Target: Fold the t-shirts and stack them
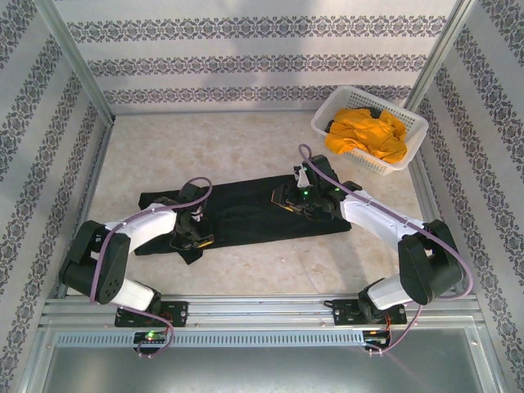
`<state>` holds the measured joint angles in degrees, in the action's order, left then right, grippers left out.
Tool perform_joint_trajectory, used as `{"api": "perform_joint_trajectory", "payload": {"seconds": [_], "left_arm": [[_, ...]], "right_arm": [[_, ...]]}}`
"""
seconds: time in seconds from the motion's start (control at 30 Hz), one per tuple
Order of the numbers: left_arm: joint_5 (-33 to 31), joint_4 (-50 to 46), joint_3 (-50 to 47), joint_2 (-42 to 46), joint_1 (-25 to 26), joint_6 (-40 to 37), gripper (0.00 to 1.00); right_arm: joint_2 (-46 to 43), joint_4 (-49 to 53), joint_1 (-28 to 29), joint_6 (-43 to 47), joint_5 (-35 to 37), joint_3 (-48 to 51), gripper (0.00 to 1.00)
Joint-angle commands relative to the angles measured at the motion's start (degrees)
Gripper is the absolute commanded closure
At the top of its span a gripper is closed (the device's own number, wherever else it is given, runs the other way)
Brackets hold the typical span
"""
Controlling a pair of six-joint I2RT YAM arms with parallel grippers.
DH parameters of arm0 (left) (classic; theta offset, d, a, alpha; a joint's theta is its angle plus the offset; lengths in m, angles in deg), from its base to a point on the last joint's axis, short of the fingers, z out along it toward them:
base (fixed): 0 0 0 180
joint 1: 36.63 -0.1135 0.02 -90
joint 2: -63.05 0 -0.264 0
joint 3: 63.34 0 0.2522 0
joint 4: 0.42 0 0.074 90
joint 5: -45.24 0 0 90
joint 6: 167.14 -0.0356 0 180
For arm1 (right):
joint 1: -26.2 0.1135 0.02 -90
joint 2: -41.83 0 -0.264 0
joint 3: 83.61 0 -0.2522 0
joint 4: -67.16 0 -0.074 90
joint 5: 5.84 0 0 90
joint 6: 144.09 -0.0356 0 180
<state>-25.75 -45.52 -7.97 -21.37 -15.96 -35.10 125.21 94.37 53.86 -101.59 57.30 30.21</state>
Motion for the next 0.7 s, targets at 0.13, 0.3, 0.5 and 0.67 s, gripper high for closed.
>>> {"api": "perform_joint_trajectory", "payload": {"seconds": [0.13,0.3,0.5,0.67], "left_arm": [[-5.2,-8.64,6.73,4.76,0.7,-5.29,0.79],[-8.22,-9.92,12.09,9.68,0.29,-3.05,0.73],[-3.69,-1.79,11.6,6.28,-3.37,2.48,0.72],[-3.05,3.98,8.23,2.41,-6.14,6.25,0.72]], "right_arm": [[-3.57,5.69,-6.69,-1.72,10.01,0.75,0.67],[-0.78,9.14,-13.78,-4.79,17.46,-0.78,0.8],[9.11,11.32,-16.7,-5.03,23.34,-7.01,0.84],[17.04,17.54,-18.49,-4.01,26.2,-11.24,0.86]]}}
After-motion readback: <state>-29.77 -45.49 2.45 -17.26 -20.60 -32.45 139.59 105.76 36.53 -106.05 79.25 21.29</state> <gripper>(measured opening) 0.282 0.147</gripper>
